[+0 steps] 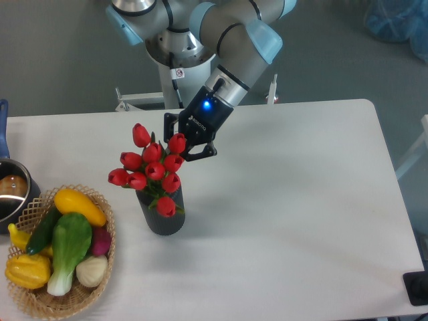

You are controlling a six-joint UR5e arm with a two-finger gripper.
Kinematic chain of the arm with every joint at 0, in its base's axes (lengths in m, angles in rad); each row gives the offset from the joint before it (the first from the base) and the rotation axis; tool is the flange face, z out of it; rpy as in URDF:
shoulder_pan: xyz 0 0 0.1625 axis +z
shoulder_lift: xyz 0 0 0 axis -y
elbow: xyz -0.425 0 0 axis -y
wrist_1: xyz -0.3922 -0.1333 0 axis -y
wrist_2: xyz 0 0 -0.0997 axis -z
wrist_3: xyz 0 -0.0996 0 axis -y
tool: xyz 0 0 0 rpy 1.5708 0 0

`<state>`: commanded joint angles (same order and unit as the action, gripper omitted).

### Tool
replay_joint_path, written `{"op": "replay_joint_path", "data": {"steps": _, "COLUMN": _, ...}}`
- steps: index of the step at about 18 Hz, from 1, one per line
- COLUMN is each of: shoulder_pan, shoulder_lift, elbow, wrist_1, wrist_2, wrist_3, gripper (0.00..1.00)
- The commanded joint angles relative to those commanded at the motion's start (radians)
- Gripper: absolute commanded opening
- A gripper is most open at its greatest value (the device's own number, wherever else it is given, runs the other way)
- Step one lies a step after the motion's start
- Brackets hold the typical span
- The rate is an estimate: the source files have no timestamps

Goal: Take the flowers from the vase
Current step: 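Lift the gripped tulips straight up out of the black vase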

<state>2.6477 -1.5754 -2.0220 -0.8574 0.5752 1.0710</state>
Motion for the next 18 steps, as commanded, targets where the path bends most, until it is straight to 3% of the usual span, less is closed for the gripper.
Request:
{"op": "replay_joint_path", "data": {"steps": 9, "shoulder_pan": 0.021, "shoulder_lift": 0.012, "elbow": 0.109, "wrist_1": -0.009, "wrist_2": -0.026, "wrist_3": -0.149, "gripper": 0.0}}
{"op": "replay_joint_path", "data": {"steps": 18, "shoulder_pan": 0.066, "shoulder_lift": 0.034, "elbow": 0.137, "wrist_1": -0.012, "wrist_2": -0.089, "wrist_3": -0.239, "gripper": 0.0}}
